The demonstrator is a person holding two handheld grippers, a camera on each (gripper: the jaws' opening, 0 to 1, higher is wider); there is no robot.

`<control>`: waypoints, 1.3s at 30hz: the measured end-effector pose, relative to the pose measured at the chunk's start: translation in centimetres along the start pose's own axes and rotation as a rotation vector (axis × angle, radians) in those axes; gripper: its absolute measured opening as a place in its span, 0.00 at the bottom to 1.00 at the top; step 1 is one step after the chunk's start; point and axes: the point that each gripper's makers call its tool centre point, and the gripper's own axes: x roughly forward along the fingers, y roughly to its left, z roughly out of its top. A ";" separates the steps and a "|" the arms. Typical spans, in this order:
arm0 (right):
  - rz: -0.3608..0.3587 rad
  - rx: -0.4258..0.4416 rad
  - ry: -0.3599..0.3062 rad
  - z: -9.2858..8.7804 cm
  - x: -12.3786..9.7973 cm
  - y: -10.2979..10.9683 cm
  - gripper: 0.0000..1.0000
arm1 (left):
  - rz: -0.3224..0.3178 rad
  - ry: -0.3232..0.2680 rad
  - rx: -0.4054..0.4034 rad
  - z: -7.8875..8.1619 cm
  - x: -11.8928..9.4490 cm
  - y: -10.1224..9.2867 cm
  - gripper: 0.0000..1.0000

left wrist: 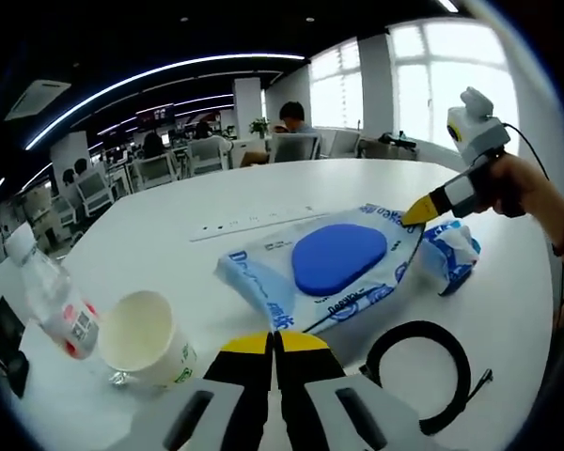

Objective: Arrange the tabletop items into an orderly group along one side of the table until the central work area is clear of visible clutter.

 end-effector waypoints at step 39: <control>-0.063 -0.185 0.087 -6.2 2.6 1.9 0.00 | 0.151 0.085 0.196 -3.6 0.6 1.5 0.00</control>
